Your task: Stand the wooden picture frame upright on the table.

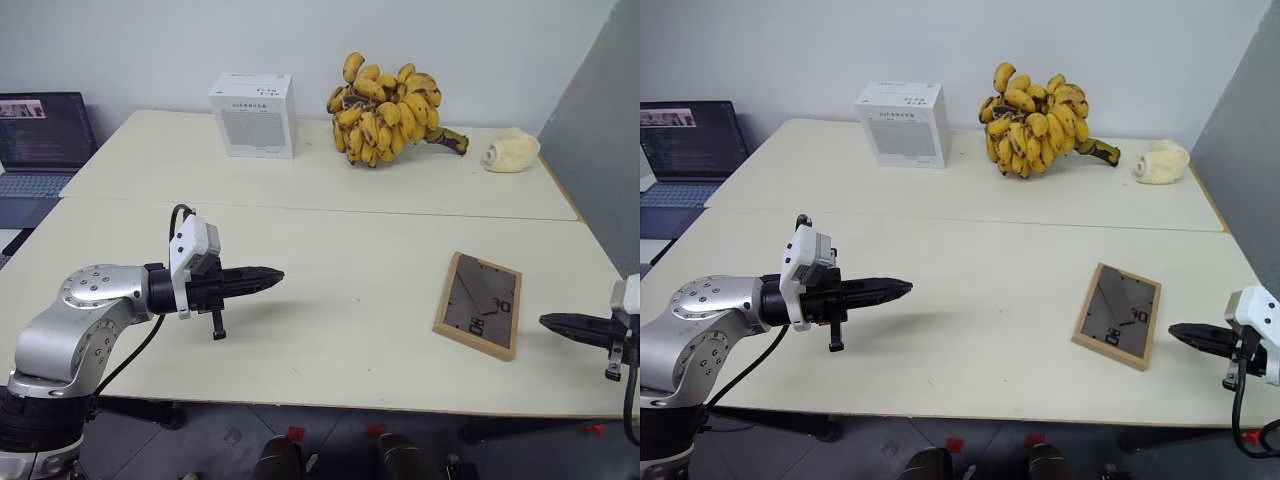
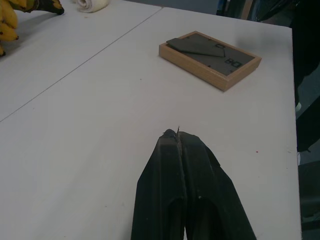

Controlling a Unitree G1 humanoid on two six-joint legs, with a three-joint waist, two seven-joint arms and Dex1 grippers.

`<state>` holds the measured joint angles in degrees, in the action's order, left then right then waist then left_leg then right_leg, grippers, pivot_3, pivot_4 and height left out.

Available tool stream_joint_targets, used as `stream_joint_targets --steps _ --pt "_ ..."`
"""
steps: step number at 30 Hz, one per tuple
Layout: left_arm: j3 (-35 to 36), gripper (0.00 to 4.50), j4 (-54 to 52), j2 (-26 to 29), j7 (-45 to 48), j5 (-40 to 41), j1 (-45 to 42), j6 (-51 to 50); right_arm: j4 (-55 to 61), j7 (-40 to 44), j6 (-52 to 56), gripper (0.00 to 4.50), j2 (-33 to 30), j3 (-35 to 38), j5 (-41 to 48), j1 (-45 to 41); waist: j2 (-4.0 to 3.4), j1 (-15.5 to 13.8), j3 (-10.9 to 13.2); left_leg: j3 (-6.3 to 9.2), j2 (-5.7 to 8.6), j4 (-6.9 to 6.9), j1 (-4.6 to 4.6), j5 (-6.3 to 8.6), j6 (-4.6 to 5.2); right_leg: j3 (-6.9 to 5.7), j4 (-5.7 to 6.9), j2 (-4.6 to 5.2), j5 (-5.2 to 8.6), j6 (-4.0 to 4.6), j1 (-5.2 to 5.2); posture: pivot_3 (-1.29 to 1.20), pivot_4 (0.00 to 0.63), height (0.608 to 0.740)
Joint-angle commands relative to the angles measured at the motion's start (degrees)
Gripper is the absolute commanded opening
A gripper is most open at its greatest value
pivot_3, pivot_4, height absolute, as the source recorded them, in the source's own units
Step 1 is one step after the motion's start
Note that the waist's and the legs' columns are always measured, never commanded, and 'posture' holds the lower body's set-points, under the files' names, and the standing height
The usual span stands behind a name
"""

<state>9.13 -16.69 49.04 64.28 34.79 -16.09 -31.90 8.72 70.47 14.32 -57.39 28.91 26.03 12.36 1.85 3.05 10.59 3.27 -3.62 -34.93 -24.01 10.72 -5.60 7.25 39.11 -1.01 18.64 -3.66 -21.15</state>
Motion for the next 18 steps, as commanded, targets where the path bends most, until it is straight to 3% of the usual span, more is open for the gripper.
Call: stream_joint_targets --steps 1,18 --pt "-0.69 0.00 0.33 0.32 -0.42 -1.93 -1.45 2.43 1.19 -0.13 -0.72 0.04 0.31 0.87 0.45 -0.30 0.00 0.00 0.00 0.00 0.00 0.00 0.00 0.00 0.00 0.00 0.00 0.00 0.00 0.00 0.00 0.00 0.150 0.740" --pt "-0.92 0.00 0.97 -1.67 -3.48 -1.77 -3.28 1.68 2.36 -2.67 -1.06 0.04 2.54 -0.53 -0.20 -0.35 -0.04 -0.02 -0.02 0.00 0.00 -0.05 0.02 -0.01 0.01 0.01 0.02 0.00 -0.04 -0.06 0.04 0.00 0.150 0.740"
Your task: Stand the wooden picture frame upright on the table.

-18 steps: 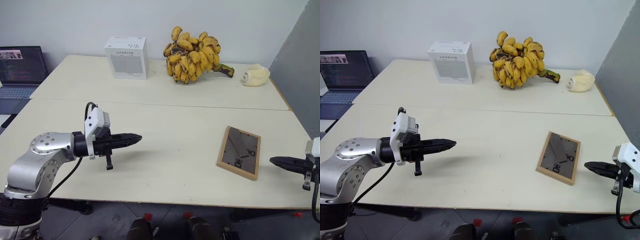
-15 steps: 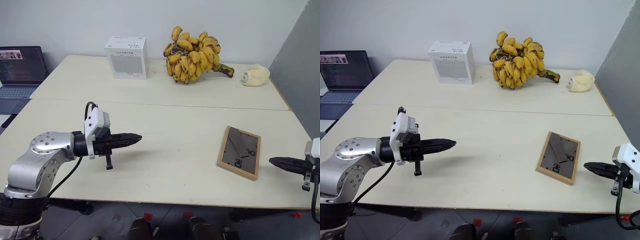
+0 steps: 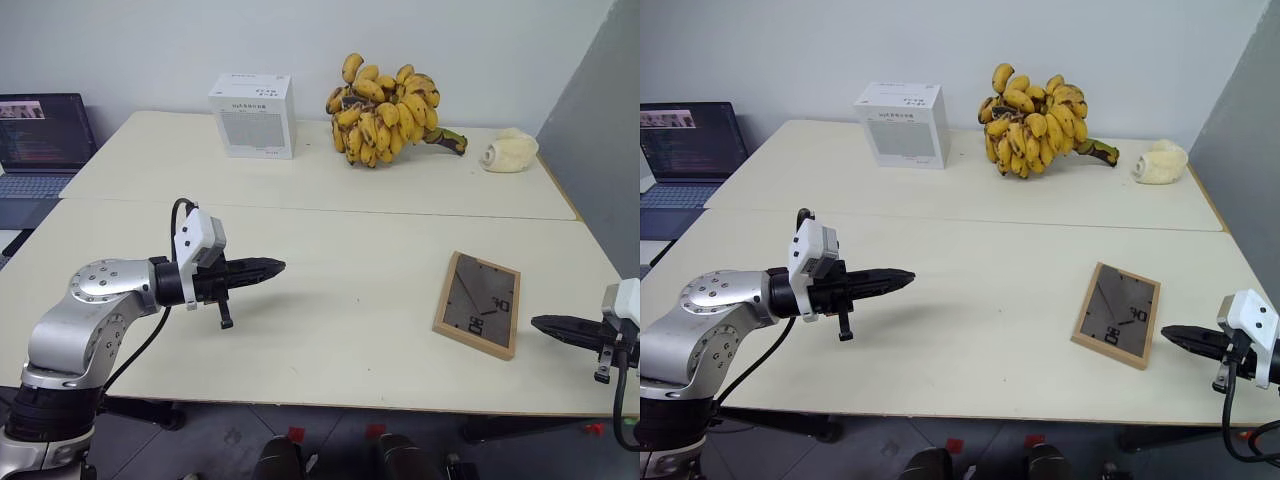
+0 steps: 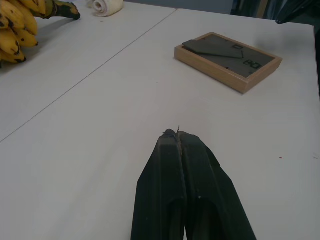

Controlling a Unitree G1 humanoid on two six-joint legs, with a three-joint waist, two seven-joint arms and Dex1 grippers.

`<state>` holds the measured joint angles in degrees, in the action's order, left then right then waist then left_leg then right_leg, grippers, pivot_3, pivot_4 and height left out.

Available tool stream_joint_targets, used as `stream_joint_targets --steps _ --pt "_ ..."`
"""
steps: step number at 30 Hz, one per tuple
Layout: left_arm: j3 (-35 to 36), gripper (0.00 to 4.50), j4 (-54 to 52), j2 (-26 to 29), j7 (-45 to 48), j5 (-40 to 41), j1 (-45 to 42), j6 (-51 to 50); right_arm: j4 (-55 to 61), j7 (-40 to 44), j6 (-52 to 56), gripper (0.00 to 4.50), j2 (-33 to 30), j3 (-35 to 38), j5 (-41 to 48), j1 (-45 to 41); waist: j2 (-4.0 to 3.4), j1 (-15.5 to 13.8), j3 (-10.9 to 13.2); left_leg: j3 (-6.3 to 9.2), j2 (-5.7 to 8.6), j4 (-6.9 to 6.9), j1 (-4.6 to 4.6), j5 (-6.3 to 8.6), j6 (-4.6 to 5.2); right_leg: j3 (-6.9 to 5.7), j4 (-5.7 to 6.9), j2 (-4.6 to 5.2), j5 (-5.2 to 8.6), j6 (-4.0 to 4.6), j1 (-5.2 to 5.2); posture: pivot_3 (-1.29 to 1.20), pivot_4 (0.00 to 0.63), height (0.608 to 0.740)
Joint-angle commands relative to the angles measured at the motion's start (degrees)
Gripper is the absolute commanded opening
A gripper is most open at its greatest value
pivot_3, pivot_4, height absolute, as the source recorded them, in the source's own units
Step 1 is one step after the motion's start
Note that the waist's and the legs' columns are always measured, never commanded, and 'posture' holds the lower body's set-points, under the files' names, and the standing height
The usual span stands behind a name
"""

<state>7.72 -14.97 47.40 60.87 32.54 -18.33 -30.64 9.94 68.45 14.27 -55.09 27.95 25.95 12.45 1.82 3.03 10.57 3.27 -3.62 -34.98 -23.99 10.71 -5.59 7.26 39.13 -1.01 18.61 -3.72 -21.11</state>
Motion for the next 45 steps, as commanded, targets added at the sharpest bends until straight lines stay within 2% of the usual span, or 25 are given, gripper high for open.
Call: stream_joint_targets --steps 1,12,15,20,26,34,45 --pt "0.50 0.00 -0.76 -0.04 -0.12 0.55 -1.07 0.38 1.18 -0.81 -1.06 0.04 0.34 0.44 -0.17 -0.45 0.00 0.00 0.00 0.00 0.00 0.00 0.00 0.00 0.00 0.00 0.00 0.00 0.00 0.00 0.00 0.00 0.150 0.740" --pt "-0.13 0.00 0.09 -0.74 -0.47 -0.08 -1.70 0.83 1.60 -3.03 -1.70 0.04 1.71 0.05 -0.80 -0.57 0.00 0.00 0.00 0.00 0.00 0.00 0.00 0.00 0.00 0.00 0.01 0.00 0.00 0.00 0.00 0.00 0.150 0.740" --pt "-0.86 0.00 1.03 -1.30 -1.71 -1.57 -1.45 1.30 -2.10 -9.97 -4.71 0.04 3.37 -2.48 -6.67 -3.90 0.02 0.05 -0.01 0.00 0.00 0.00 0.01 0.00 0.00 0.00 0.01 0.00 0.00 0.00 0.00 0.00 0.150 0.740" --pt "-2.02 0.00 2.49 -2.48 -4.77 -4.09 -1.07 0.61 -10.77 -27.12 -7.74 0.04 8.99 -8.18 -18.88 -12.15 -0.01 0.27 -0.02 -0.04 0.03 -0.06 0.03 -0.03 0.04 0.06 0.03 0.00 -0.10 0.00 0.00 0.00 0.150 0.740" --pt "-4.14 0.00 3.34 -1.97 -3.18 -2.93 -2.84 -3.56 -18.93 -36.59 -11.43 0.04 13.73 -12.72 -25.03 -18.35 -0.12 0.25 0.02 -0.03 0.02 0.00 0.01 -0.03 0.04 0.03 0.08 0.00 -0.22 0.25 -0.04 0.00 0.150 0.740" --pt "-7.89 0.00 4.39 -3.40 1.76 -1.76 -7.83 -4.89 -28.19 -42.88 -15.22 0.04 16.86 -16.70 -28.54 -24.77 -0.16 0.26 0.02 -0.04 0.04 -0.03 0.05 -0.05 0.05 0.04 0.21 0.00 -0.23 0.26 -0.05 0.00 0.150 0.740" --pt "-10.19 0.00 5.50 -4.62 5.57 -2.98 -11.16 -3.55 -24.03 -45.04 -13.33 0.04 26.32 -23.08 -29.08 -29.30 -0.16 2.10 0.00 -0.01 -0.03 -0.03 0.17 -0.05 0.05 0.05 0.64 -0.11 -0.16 0.39 -0.12 0.00 0.150 0.740"
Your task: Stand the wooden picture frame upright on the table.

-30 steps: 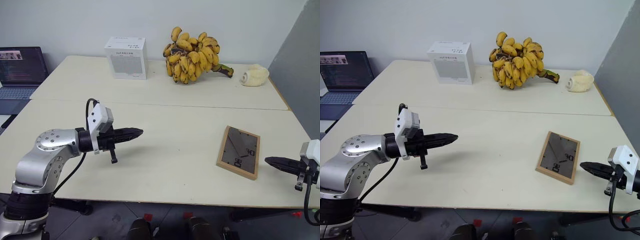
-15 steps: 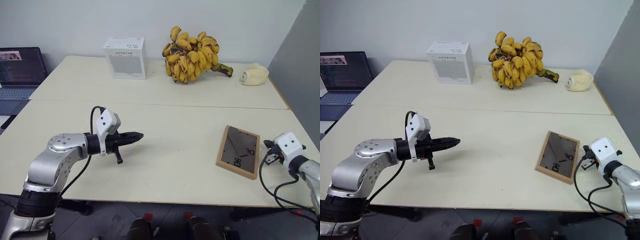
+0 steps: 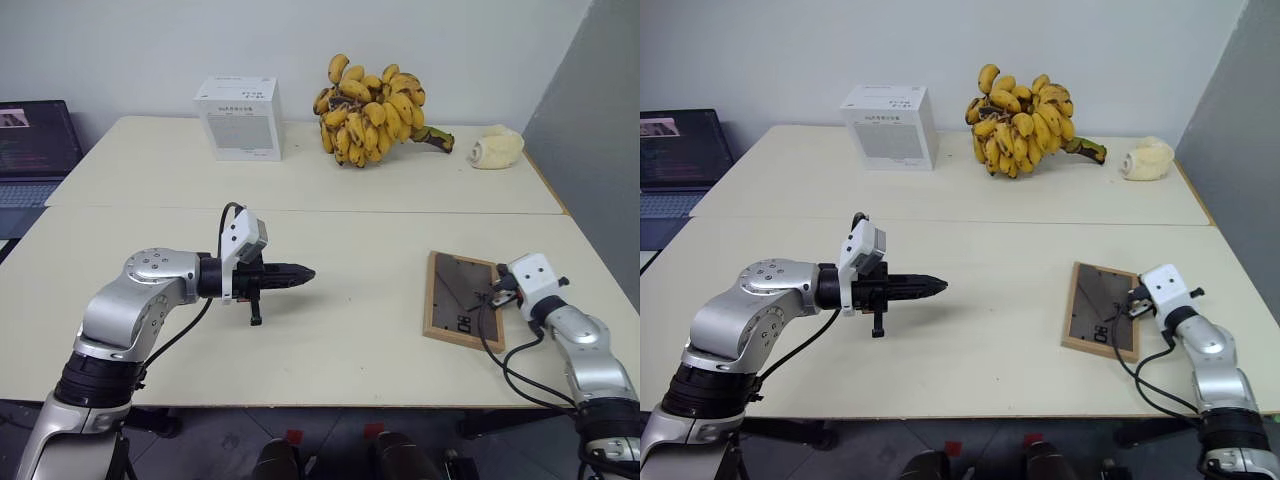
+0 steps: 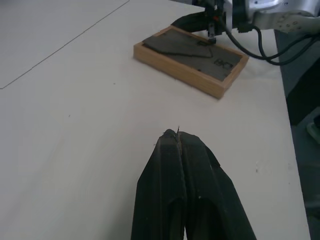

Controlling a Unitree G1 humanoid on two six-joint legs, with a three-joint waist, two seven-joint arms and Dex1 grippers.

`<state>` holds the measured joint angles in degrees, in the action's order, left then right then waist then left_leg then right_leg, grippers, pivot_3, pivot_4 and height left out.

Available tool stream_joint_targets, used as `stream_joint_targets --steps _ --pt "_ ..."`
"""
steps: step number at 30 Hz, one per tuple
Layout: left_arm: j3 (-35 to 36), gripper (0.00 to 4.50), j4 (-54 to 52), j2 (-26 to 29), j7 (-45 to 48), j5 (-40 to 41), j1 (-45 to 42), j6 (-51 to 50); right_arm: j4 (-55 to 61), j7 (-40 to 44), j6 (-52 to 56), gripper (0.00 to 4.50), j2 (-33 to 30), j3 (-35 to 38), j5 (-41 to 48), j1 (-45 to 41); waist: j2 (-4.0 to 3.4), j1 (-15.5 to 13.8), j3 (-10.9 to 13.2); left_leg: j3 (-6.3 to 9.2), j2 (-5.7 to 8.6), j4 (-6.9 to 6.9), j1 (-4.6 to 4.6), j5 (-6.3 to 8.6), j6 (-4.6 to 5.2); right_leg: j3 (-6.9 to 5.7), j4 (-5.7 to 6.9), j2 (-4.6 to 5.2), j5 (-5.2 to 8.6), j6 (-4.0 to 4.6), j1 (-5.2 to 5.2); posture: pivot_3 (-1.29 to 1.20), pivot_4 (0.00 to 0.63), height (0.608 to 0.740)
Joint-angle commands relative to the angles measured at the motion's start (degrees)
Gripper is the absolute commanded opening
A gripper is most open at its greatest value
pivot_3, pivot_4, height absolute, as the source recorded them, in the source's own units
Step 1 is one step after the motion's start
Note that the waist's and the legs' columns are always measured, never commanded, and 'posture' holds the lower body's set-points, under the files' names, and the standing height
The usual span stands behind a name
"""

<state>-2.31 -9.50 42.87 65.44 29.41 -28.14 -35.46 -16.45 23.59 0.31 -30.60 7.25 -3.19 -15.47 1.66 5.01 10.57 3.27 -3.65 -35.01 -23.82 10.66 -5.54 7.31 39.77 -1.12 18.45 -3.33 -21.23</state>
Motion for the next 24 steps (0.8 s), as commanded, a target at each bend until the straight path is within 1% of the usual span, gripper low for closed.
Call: stream_joint_targets --steps 1,5,8,13,16,18,21,24 --pt "-0.22 0.00 0.28 -0.17 1.16 0.06 -1.64 1.35 2.66 -0.48 0.97 0.04 2.52 -2.66 0.02 -1.76 0.00 0.13 0.00 0.00 0.00 0.00 0.00 0.00 0.00 0.00 0.10 0.00 0.03 0.05 -0.05 0.00 0.150 0.740" --pt "-0.40 0.00 0.90 -0.38 1.33 -0.13 -2.35 1.64 3.39 -1.84 2.22 0.04 5.35 -3.67 -0.05 -3.29 0.00 0.10 0.00 0.04 -0.01 0.00 -0.01 0.00 0.00 -0.02 0.21 -0.04 0.06 0.10 -0.11 0.00 0.150 0.740" --pt "-0.30 0.00 0.77 -0.16 1.49 -0.18 -2.24 1.75 3.82 -2.35 2.60 0.04 6.10 -4.11 -0.52 -3.49 -0.01 0.11 0.00 0.03 -0.01 0.00 -0.01 0.00 0.00 -0.01 0.20 -0.04 0.06 0.10 -0.12 0.00 0.150 0.740" --pt "-0.02 0.00 0.55 0.09 1.55 -0.42 -1.78 1.82 4.11 -1.14 1.64 0.04 1.21 -2.28 -0.71 -2.02 -0.03 -0.22 0.02 0.03 0.04 0.00 -0.05 0.00 0.00 -0.01 0.19 -0.01 0.07 0.09 -0.13 0.00 0.150 0.740" --pt "0.10 0.00 0.48 0.30 1.62 -0.56 -1.32 2.01 4.62 2.40 0.75 0.04 -4.89 0.66 0.85 0.35 -0.03 -0.70 0.02 0.03 0.06 0.00 -0.07 0.00 0.00 -0.02 0.18 0.01 0.07 0.09 -0.13 0.00 0.150 0.740" --pt "0.04 0.00 0.68 0.31 1.66 -0.76 -1.22 2.24 5.57 4.41 0.95 0.04 -7.53 1.87 2.22 2.35 -0.05 -1.11 0.03 0.03 0.11 0.00 -0.08 0.00 0.00 -0.02 0.16 0.06 0.08 0.07 -0.13 0.00 0.150 0.740" --pt "-0.12 0.00 1.38 0.22 1.77 -1.10 -1.48 2.64 9.06 6.89 2.01 0.04 -8.78 2.32 3.71 6.35 -0.04 -1.37 0.03 0.03 0.09 0.01 -0.07 0.00 0.00 -0.03 0.15 0.05 0.12 0.00 -0.12 0.00 0.150 0.740" --pt "-0.46 0.00 2.15 -0.09 1.87 -1.51 -2.02 3.02 14.97 7.77 4.39 0.04 -7.36 1.46 4.95 10.67 -0.06 -1.05 0.03 0.04 0.02 0.00 -0.04 0.00 0.00 -0.01 0.18 -0.02 0.16 -0.07 -0.13 0.00 0.150 0.740"
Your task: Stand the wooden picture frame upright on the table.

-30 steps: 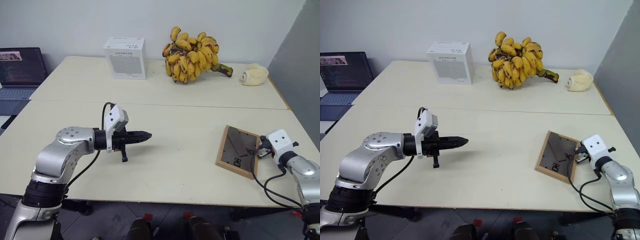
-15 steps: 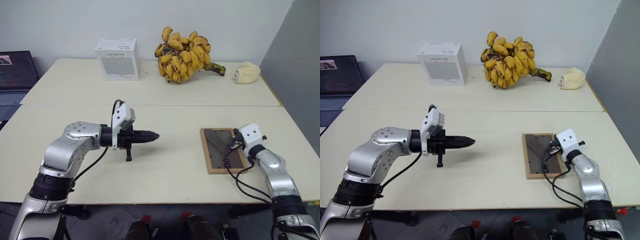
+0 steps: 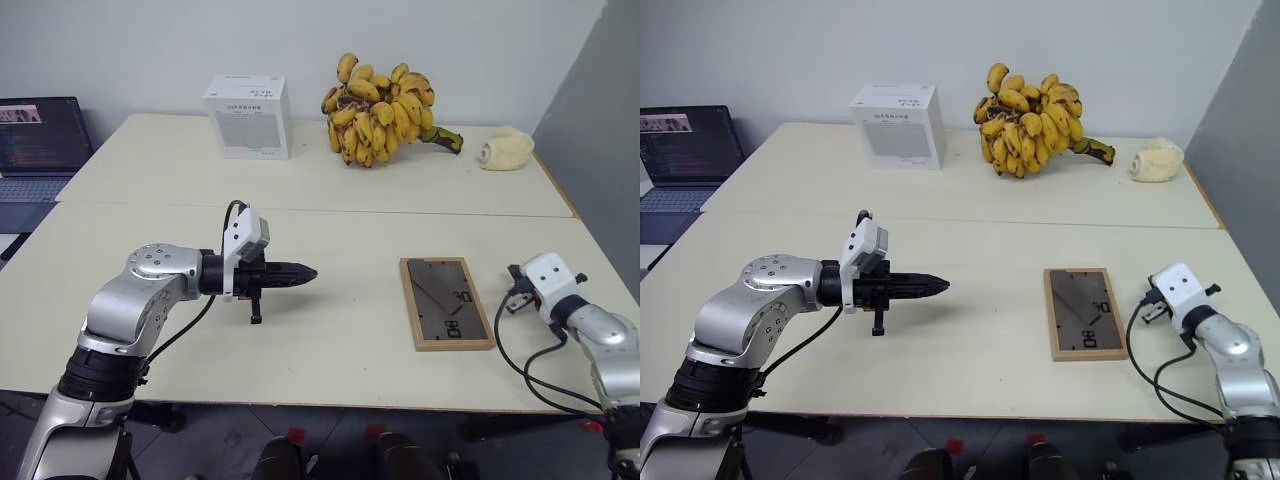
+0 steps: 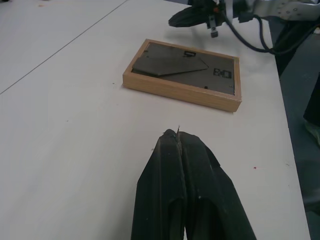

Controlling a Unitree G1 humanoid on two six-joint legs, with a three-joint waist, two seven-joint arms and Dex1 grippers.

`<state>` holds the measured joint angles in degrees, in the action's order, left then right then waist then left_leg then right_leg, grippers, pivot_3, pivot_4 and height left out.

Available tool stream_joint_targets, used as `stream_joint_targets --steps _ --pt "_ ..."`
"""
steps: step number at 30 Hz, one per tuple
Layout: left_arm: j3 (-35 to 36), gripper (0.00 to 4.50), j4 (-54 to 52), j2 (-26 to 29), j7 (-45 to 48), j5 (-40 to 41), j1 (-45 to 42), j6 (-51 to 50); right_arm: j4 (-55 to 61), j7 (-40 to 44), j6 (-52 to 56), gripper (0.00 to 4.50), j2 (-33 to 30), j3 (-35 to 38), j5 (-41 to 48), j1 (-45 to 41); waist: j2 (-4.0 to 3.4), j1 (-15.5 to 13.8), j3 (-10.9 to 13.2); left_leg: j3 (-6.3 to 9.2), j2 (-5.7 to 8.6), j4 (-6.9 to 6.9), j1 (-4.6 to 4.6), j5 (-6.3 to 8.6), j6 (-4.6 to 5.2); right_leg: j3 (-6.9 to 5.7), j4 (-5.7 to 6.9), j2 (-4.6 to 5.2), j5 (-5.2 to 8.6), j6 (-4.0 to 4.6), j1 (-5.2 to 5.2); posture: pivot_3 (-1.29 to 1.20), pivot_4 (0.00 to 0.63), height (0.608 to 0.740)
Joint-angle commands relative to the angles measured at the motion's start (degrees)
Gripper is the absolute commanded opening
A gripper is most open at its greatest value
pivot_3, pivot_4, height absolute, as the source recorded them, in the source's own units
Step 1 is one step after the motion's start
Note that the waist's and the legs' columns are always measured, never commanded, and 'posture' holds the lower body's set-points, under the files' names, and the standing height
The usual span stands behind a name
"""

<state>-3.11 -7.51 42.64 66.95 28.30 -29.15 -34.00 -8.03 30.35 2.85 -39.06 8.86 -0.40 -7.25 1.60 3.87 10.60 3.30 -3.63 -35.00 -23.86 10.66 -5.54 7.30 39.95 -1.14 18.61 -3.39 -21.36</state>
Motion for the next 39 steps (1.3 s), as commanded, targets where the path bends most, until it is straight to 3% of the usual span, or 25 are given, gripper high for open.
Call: stream_joint_targets --steps 1,14,27,39 --pt "0.24 0.00 0.29 0.05 0.39 -0.49 -1.12 1.67 8.25 0.88 2.87 0.04 1.95 -0.34 2.51 3.38 0.00 0.20 0.00 0.00 0.00 0.00 0.00 0.00 0.00 0.00 0.00 0.00 0.01 -0.01 0.00 0.00 0.150 0.740" --pt "-1.29 0.00 3.19 -0.33 2.05 -1.47 -4.77 2.40 16.50 -2.97 9.44 0.04 12.95 -10.07 0.02 2.37 0.00 0.95 0.00 0.00 -0.05 -0.01 0.00 0.00 0.00 0.00 0.00 -0.06 0.02 -0.01 -0.01 0.00 0.150 0.740" --pt "-0.23 0.00 1.88 0.73 1.53 -1.29 -3.58 1.16 6.02 -2.11 6.15 0.04 16.23 -15.51 -1.91 -9.82 0.00 0.96 0.00 0.01 -0.05 0.01 -0.05 0.00 -0.01 0.00 0.00 -0.06 0.01 0.04 -0.06 0.00 0.150 0.740" --pt "3.49 0.00 -1.92 3.98 -1.17 1.36 -0.23 -4.94 4.52 -2.73 5.21 0.04 19.78 -17.07 -2.44 -11.16 -0.01 0.91 0.01 0.03 -0.07 0.04 -0.05 0.00 -0.01 -0.03 0.01 -0.07 0.03 0.05 -0.08 0.00 0.150 0.740"
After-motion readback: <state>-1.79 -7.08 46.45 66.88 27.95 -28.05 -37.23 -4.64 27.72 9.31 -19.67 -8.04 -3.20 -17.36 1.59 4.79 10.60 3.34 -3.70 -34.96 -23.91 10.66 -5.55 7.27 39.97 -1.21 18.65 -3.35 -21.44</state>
